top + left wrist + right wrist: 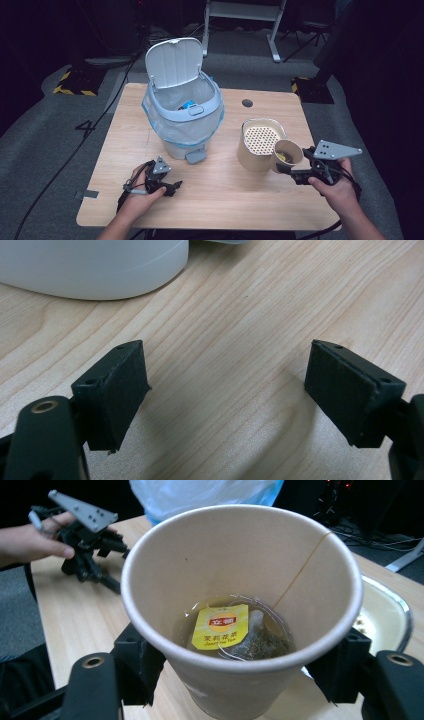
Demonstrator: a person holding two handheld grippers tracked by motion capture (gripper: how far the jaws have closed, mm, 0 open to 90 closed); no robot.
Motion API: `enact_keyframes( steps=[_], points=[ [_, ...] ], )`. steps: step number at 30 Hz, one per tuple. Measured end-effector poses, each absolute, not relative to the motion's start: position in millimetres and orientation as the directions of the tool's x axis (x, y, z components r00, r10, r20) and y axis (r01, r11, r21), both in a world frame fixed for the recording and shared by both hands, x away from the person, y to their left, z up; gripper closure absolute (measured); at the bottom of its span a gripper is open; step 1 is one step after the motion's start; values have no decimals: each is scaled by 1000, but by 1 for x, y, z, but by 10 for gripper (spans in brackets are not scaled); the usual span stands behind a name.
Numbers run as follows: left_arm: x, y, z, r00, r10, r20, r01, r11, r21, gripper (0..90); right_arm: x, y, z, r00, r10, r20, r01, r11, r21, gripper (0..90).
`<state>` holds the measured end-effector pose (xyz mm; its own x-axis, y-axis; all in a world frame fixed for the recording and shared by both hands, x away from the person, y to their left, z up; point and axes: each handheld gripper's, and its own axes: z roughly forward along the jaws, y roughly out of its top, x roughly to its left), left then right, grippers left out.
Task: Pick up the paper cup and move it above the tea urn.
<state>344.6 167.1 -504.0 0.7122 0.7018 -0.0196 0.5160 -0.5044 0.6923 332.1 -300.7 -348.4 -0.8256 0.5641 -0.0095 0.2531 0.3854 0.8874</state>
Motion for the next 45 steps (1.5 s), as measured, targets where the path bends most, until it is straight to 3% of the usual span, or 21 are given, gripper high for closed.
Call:
enact_keyframes(
  steps=[18, 36, 45],
  points=[
    [345, 167, -504, 707, 707, -21, 521, -501, 691, 159, 395, -308, -325, -793, 609, -1, 252, 330, 910, 317],
    [345, 167, -504, 706, 708, -20, 522, -500, 691, 159, 447, -302, -333, -783, 621, -42, 247, 371, 895, 318],
    [345, 166, -504, 705, 709, -20, 522, -500, 691, 160, 456, -298, -338, -779, 625, -58, 245, 388, 889, 318]
  ],
)
